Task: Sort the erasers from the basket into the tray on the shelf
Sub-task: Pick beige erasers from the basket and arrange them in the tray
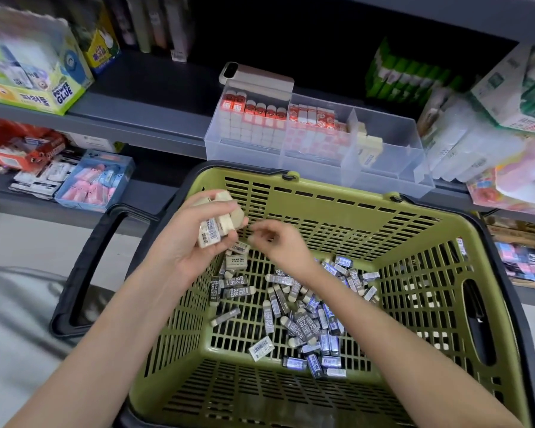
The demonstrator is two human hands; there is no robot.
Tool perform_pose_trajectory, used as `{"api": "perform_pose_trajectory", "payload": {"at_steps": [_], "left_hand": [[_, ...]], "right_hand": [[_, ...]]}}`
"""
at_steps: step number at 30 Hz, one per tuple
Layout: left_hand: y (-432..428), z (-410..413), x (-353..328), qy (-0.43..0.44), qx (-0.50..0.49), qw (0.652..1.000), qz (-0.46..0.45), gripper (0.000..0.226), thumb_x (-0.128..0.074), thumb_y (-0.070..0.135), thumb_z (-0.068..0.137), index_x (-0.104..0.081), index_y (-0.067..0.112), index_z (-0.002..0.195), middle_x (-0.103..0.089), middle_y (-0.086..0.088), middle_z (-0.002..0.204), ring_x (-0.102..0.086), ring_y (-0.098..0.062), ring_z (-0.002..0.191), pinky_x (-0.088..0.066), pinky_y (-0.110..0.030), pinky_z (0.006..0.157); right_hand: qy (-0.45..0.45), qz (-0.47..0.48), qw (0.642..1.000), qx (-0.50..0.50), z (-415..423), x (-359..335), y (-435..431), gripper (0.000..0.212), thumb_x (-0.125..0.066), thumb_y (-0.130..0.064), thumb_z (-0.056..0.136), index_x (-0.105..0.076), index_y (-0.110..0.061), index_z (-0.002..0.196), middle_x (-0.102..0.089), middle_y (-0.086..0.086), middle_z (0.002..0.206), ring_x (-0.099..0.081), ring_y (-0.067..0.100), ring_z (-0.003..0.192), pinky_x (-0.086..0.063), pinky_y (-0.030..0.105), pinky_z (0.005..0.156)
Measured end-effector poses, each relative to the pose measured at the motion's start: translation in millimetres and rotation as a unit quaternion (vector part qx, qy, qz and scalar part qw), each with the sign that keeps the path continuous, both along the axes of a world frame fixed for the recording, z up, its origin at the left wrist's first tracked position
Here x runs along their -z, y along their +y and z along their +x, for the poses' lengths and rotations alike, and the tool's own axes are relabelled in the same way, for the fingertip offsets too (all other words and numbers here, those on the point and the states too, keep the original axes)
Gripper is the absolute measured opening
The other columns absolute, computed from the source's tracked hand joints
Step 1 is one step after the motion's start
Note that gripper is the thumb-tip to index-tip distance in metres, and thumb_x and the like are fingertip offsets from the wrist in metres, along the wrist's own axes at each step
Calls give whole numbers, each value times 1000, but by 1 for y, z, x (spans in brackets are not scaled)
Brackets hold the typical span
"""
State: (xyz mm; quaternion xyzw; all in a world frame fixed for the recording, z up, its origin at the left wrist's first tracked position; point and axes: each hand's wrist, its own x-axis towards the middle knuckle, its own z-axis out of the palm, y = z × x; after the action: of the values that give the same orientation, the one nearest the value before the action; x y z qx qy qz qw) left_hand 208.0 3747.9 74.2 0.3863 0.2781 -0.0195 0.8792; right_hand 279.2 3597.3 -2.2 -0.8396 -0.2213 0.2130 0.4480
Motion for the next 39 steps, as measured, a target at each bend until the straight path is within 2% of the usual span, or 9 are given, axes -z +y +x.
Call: {"api": "perform_pose_trajectory", "payload": {"at_steps": [2, 6, 14, 23, 26, 30, 32, 36, 39], "left_hand": [[1, 0, -2, -15, -9, 998, -52, 32, -68, 6, 63, -61, 13, 94, -68, -10, 75, -68, -23, 66, -47, -19, 41], [7, -4, -4, -68, -23, 976, -205, 24, -69, 10, 67, -67, 7, 91, -64, -9, 82, -66, -21, 71, -49, -18, 44], [17, -9, -14, -210, -42, 881, -421, 39, -77, -6, 64, -63, 1, 100, -62, -12, 92, -66, -27, 79, -56, -26, 51], [18, -7, -12, -204, -45, 889, -407, 41, -78, -7, 62, -64, 1, 99, -64, -12, 92, -65, -25, 80, -55, -25, 51], [17, -6, -9, -197, -37, 903, -381, 45, -81, -6, 57, -66, 4, 99, -64, -10, 91, -65, -23, 79, -54, -23, 51], [17, -4, -5, -160, -36, 946, -281, 55, -88, -1, 48, -67, 10, 98, -66, -9, 90, -66, -21, 81, -53, -22, 51], [13, -2, -3, -123, -45, 975, -181, 45, -86, 5, 54, -69, 15, 94, -68, -8, 88, -68, -22, 80, -52, -22, 51], [-1, -2, 1, -55, -55, 989, 127, 35, -75, 15, 64, -65, 24, 97, -67, -3, 92, -69, -13, 81, -53, -22, 58], [-11, -4, -3, -99, 2, 978, 184, 43, -78, 18, 62, -63, 24, 101, -65, -5, 89, -63, -12, 71, -53, -23, 59]], "right_hand": [[-52, -153, 984, -76, -1, 35, 11, 45, -67, -30, 85, -57, -11, 124, -63, 4, 120, -57, 14, 107, -46, 36, 97], [-106, -249, 954, -132, -4, 82, 28, 62, -71, -43, 77, -51, -18, 131, -56, 3, 125, -47, 23, 117, -41, 38, 99], [-82, -130, 983, 97, -4, 103, 25, 34, -69, -29, 83, -62, -12, 112, -63, 2, 109, -55, 19, 103, -45, 29, 89], [-7, -147, 975, 169, -13, 117, 63, 46, -71, -18, 81, -55, -7, 123, -62, 7, 117, -59, 22, 107, -49, 34, 95], [-3, -169, 975, 145, -15, 114, 63, 38, -67, -16, 85, -58, -5, 120, -60, 9, 115, -59, 24, 103, -51, 33, 92], [74, -86, 984, 136, -16, 80, 40, 17, -63, -22, 89, -64, -7, 95, -63, 2, 76, -52, 9, 52, -43, 15, 43], [133, -5, 982, 133, -14, 52, 25, 14, -61, -21, 90, -62, -7, 89, -61, -1, 71, -54, 11, 55, -47, 20, 49], [391, 228, 883, 123, -5, -21, -4, 12, -61, -15, 87, -61, -4, 90, -66, 11, 81, -60, 12, 61, -54, 23, 58], [511, 303, 803, 46, -2, -68, -31, 24, -73, -18, 71, -71, -2, 89, -67, 16, 77, -58, 12, 53, -52, 20, 51]]}}
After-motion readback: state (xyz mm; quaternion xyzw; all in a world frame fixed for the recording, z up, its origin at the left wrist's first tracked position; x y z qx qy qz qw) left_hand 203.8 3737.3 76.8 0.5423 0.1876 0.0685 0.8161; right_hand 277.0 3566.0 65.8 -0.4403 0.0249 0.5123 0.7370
